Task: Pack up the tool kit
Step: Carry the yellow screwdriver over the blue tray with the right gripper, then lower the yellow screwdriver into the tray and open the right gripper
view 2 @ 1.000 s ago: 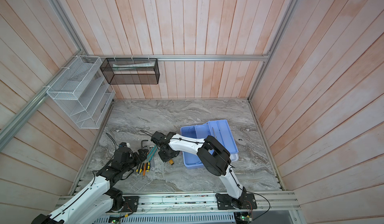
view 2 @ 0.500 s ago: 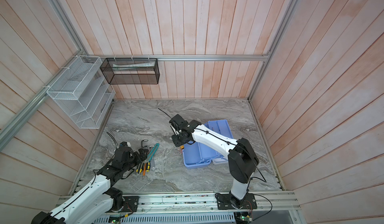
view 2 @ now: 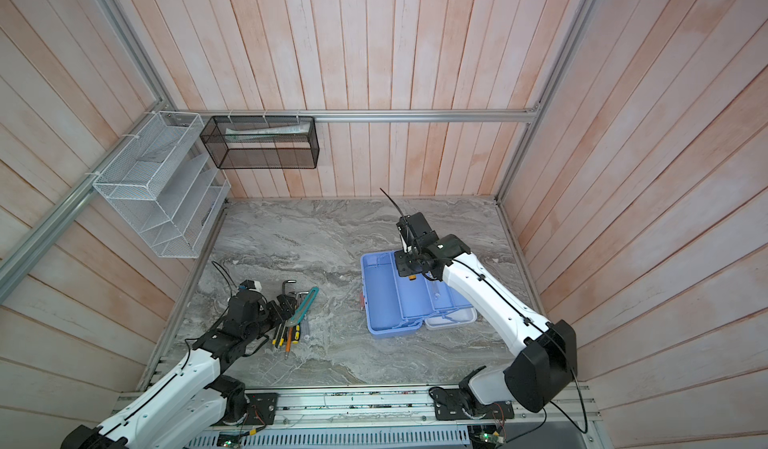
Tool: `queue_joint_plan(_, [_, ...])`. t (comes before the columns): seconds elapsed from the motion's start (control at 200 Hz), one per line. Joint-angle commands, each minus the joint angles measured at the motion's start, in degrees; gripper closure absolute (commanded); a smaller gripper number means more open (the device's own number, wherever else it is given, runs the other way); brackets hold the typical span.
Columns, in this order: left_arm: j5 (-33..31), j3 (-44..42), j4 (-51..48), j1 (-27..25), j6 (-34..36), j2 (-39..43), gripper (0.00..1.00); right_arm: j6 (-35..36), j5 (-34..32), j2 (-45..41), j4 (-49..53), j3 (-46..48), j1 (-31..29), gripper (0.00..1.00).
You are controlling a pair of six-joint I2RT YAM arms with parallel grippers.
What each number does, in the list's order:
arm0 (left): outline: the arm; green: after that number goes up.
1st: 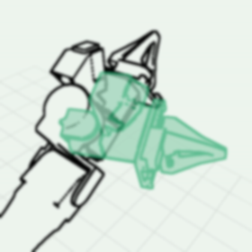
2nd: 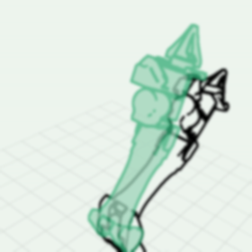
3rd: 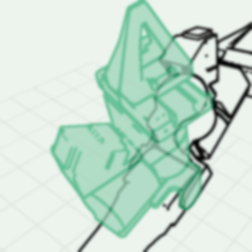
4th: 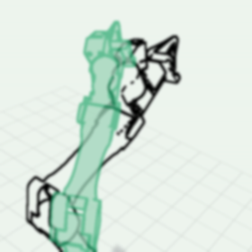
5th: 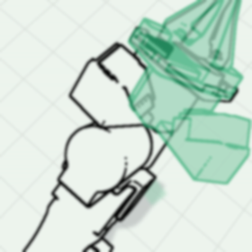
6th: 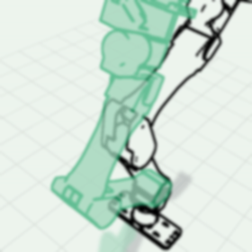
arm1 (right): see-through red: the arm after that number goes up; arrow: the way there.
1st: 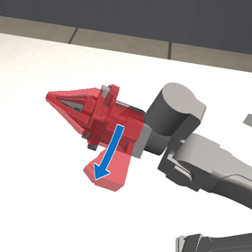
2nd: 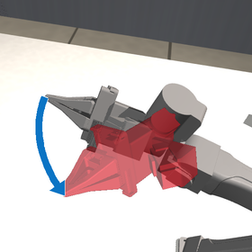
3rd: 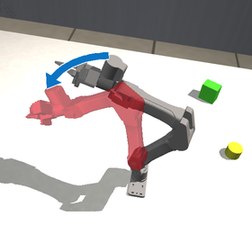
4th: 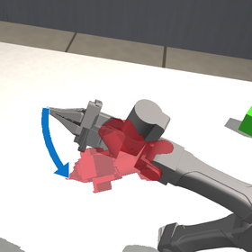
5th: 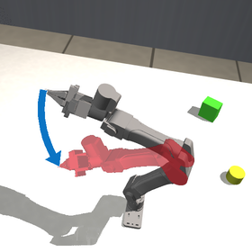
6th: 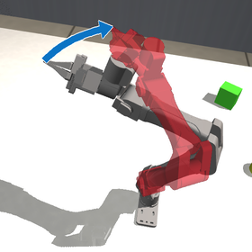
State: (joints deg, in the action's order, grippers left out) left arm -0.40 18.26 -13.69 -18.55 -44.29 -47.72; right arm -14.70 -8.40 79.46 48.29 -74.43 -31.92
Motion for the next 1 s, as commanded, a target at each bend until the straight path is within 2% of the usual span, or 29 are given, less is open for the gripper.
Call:
queue_joint_plan(0.0, [-0.44,1.97,0.86,-0.27,1.31,-0.79,0.0,0.93,-4.37,-2.86,3.24,2.04,2.83,1.0])
queue_joint_plan(0.125, [0.04,2.48,1.09,-0.26,1.67,-2.33,0.0,2.16,-6.19,-3.13,4.22,4.4,6.08,1.0])
queue_joint_plan(0.26, [0.05,2.65,0.96,-0.27,1.25,-3.08,0.0,3.0,-10.89,-1.14,5.45,6.47,6.69,1.0])
queue_joint_plan(0.6, [-0.63,2.93,-0.84,-0.26,0.96,-1.37,0.0,3.63,-12.61,1.39,3.32,9.03,7.48,1.0])
queue_joint_plan(0.73, [-0.69,3.01,-1.18,-0.26,1.05,-1.43,0.0,3.46,-12.01,1.83,2.68,8.91,7.86,0.8])
queue_joint_plan(0.845, [-0.75,2.93,-1.12,-0.26,1.05,-1.41,0.0,3.36,-11.49,2.08,2.51,8.09,7.88,0.68])
queue_joint_plan(0.99, [-1.17,3.07,-1.29,-0.27,1.3,-1.2,0.0,3.27,-12.11,2.58,3.51,6.45,7.84,0.63])
